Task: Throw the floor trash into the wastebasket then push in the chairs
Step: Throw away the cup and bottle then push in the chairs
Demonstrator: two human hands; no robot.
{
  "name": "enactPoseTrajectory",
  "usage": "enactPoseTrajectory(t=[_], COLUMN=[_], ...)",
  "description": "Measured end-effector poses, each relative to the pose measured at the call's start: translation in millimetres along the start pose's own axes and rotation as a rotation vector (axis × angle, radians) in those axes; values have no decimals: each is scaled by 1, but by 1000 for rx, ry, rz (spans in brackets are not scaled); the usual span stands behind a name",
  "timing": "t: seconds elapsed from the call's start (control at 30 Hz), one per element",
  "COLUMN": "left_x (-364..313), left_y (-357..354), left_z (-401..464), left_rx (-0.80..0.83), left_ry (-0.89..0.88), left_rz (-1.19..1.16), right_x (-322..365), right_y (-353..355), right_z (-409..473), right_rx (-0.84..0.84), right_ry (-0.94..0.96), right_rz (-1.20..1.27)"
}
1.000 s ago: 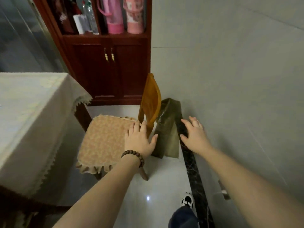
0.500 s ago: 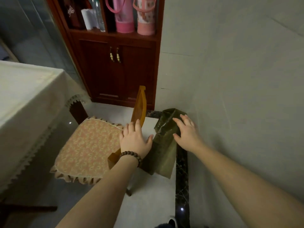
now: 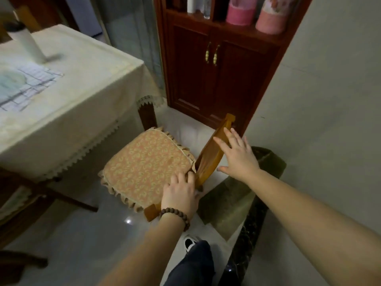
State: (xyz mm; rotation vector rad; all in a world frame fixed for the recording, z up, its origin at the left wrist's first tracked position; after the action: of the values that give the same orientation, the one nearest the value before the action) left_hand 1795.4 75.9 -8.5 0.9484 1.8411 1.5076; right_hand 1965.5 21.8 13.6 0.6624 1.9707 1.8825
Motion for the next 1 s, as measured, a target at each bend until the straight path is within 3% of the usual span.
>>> enactPoseTrajectory(t=[0.3,0.63,1.0], left_x=[38,105,95], left_y=[5,37,26], left_z=[46,78,105], left_rx=[31,67,56], left_ry=[113,306,532], left_rz=[52,82,16], right_x=[35,77,92], right_y=[-23,9,15], right_z=[89,150,210], right_rx=[116,87,22], right_ry=[618,844,1165], right_rz=[-258,-117,-235])
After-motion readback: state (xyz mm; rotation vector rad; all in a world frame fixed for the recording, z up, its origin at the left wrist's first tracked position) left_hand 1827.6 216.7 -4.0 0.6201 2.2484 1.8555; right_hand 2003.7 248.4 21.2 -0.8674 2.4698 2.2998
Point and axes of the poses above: each hand's wrist, its own z-axis towards the middle knuckle, its own y-axis out of the back of the hand, x = y × z, the point moved 8 cm from there along z, towards the middle knuckle, and after that the axes turned 5 degrees about z, right-handed, at the moved point
